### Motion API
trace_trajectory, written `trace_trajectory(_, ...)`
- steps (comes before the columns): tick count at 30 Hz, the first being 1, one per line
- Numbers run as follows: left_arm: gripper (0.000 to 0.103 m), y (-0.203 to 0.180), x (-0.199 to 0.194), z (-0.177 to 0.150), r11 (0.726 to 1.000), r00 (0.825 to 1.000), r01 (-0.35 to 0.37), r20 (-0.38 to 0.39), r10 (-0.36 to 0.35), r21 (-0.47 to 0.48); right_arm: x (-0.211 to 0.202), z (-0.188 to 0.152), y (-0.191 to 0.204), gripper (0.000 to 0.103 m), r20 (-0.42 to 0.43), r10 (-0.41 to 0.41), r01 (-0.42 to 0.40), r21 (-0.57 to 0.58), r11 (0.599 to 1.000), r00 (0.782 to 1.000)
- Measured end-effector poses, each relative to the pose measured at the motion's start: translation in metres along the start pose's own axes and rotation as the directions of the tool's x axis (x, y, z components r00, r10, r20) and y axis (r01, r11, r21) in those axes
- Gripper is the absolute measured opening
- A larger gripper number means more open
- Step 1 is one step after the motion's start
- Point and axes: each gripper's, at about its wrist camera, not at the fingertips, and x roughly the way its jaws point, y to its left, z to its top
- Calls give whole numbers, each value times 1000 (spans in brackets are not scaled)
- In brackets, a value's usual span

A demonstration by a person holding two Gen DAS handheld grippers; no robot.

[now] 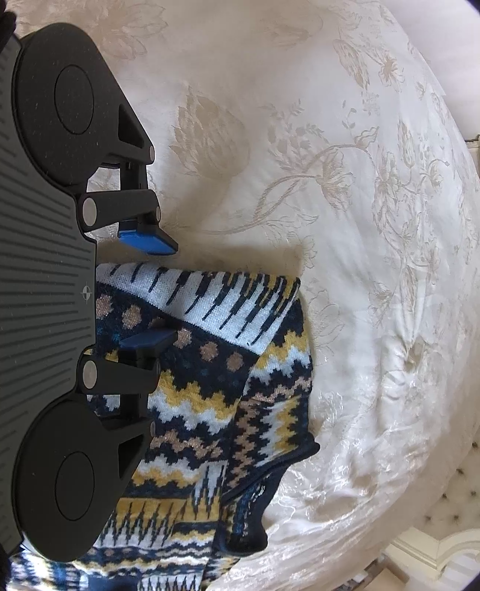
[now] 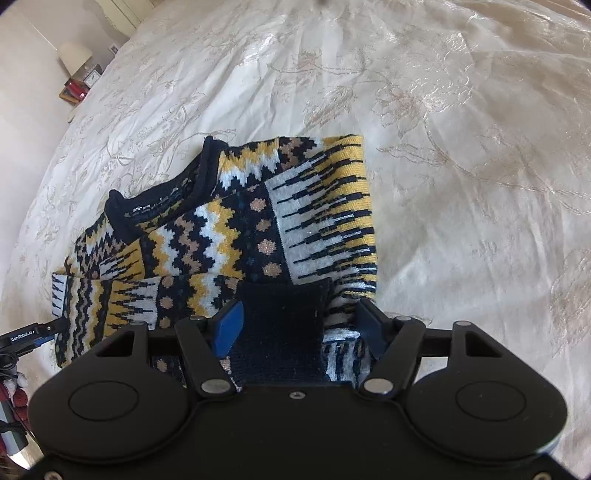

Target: Fold small clothes

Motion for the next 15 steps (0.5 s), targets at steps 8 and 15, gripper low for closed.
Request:
trace_trajectory(8,43,-6,-12,2,1000,999,-14,48,13,24,-16,-3,21,19,37,-42,47,-144,988,998)
trace_trajectory(15,52,-2,9,1,999,999,-46,-9,46,16,0,-7,10,16,-12,-176,173,-117,978,984)
